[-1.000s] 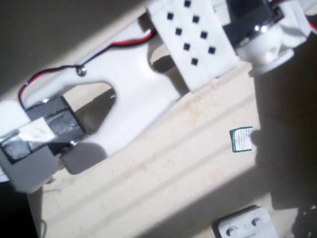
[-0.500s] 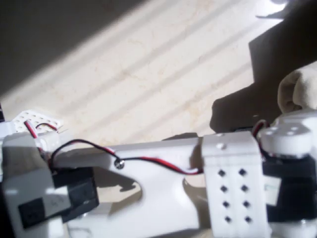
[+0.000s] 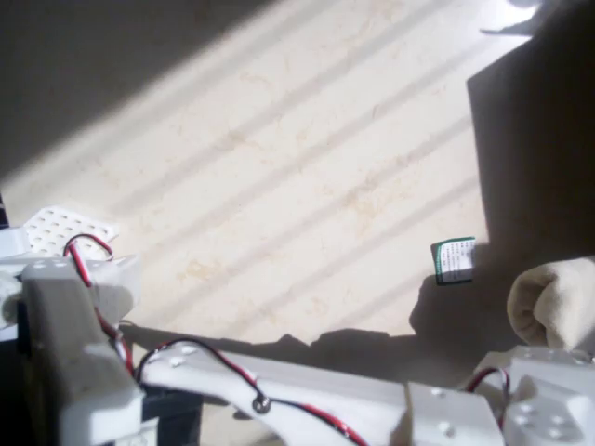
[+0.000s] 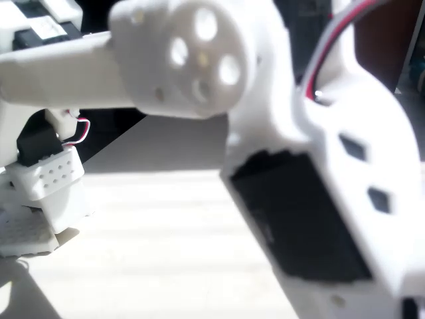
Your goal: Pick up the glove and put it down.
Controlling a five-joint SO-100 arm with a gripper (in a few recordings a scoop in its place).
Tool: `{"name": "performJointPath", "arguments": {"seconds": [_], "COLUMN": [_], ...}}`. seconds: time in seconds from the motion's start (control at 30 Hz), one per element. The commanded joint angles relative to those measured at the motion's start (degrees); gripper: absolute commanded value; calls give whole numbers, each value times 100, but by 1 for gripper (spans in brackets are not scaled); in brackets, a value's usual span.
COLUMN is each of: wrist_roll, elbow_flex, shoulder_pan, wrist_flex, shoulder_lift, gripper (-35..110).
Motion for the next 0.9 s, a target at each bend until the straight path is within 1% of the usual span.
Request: {"name": "performJointPath", "arguments": {"seconds": [0.0,0.4,0.63,0.87], "wrist_roll": [-53,-53,-70,-554], "elbow_flex": [-193,-193,-193,-264], "shoulder_pan": [176,141,132,123], "wrist_flex": [9,9,9,97], "shoulder_lift": [-114,-1046,-1099,-1011], "gripper": [0,0,0,0]}}
